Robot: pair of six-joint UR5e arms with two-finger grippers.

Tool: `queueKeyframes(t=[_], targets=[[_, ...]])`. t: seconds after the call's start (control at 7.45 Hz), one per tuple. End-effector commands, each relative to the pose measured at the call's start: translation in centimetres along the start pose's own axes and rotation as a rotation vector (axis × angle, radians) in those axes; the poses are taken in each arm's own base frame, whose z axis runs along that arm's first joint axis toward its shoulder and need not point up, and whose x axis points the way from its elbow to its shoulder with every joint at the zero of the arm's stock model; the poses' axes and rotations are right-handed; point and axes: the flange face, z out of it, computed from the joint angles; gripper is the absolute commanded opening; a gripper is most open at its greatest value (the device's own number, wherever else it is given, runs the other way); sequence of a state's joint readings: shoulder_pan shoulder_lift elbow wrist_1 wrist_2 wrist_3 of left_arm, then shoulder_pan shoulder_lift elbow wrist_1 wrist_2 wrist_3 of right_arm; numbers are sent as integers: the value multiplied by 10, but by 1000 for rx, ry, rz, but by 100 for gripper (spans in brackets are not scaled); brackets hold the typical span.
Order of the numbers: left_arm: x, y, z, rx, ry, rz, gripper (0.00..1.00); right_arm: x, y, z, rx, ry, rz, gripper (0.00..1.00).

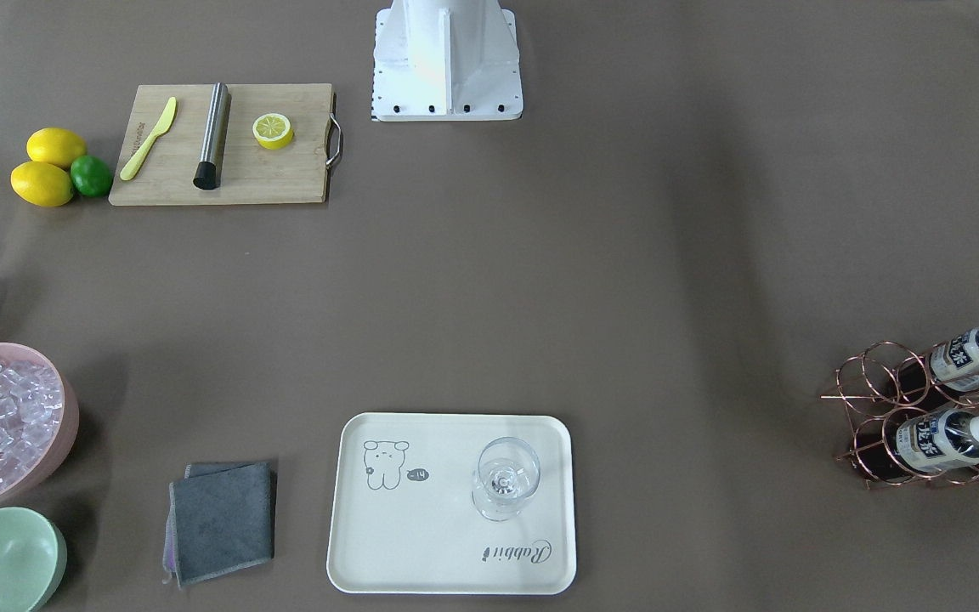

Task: Take tea from basket to plate

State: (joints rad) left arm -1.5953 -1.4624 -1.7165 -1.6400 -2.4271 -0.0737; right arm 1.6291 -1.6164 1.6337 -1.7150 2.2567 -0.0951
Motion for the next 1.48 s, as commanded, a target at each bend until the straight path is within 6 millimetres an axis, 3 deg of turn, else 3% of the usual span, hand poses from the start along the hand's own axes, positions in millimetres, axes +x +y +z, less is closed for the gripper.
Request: queueKeyframes(t=[0.0,0.81,1.34], targets=[[-1,-1,0,-2,-1,-4,98,4,3,1,-4,24,3,100],[2,1,0,5,2,11,98,4,2,0,-3,24,4,100],[7,-10,-4,53,-20,67,98,3,2,0,-3,24,4,100]])
